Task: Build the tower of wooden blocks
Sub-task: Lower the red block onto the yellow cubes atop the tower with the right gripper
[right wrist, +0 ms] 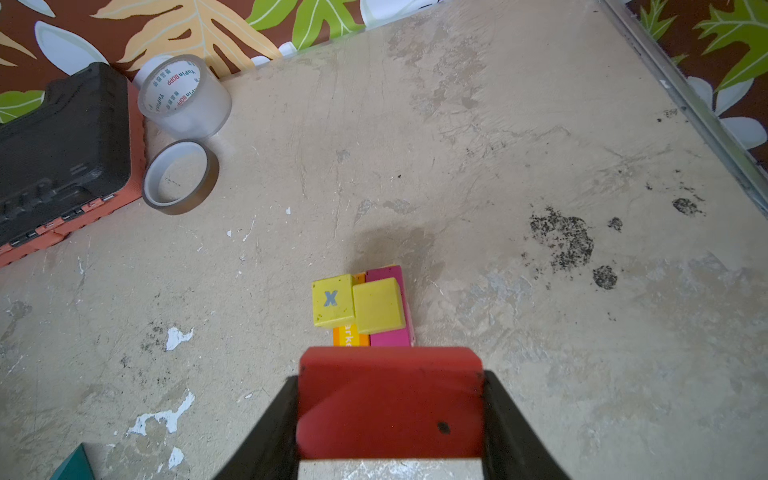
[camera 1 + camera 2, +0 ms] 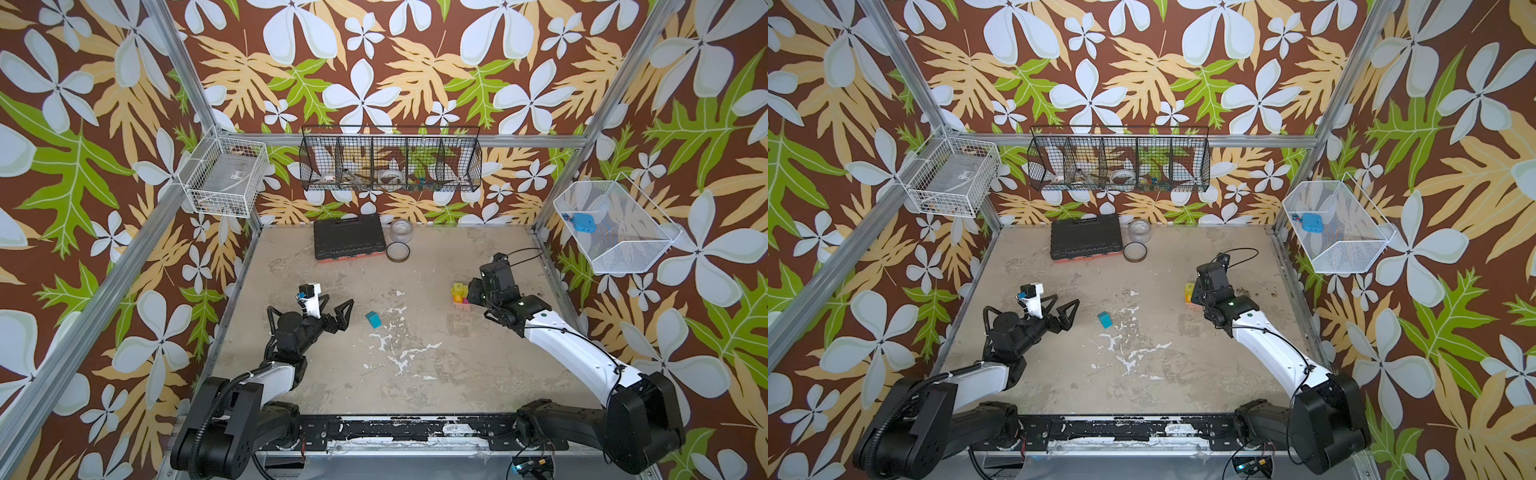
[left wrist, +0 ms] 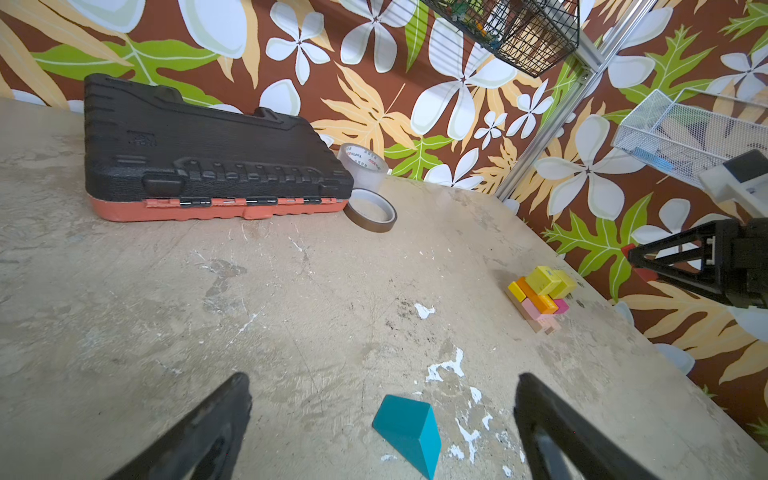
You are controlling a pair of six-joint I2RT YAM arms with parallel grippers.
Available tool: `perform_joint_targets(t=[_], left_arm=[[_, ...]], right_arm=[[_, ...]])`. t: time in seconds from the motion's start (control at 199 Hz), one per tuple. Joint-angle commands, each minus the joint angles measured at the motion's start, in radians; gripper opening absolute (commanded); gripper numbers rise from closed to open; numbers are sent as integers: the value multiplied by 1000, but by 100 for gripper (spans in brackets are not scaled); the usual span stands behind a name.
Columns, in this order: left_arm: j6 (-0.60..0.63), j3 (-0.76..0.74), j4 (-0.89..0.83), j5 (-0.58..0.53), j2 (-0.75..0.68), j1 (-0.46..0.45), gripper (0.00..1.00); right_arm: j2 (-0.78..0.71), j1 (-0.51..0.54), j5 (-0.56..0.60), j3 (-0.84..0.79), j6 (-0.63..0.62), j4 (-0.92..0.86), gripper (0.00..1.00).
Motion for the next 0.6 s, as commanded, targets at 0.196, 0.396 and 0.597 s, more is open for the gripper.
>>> perform_joint_targets(t=[0.196,0.396,0.597], left_arm=[[-9,-2,40,6,-2,2,100],[-9,1,40,3,3,2,100],[-8,15,34,8,23,3,100]], right_arm=[[83,-1,45,32,-20,0,19],[182,-4,39,79,-26,-15,18],[241,-5,19,129,-30,-28,20]])
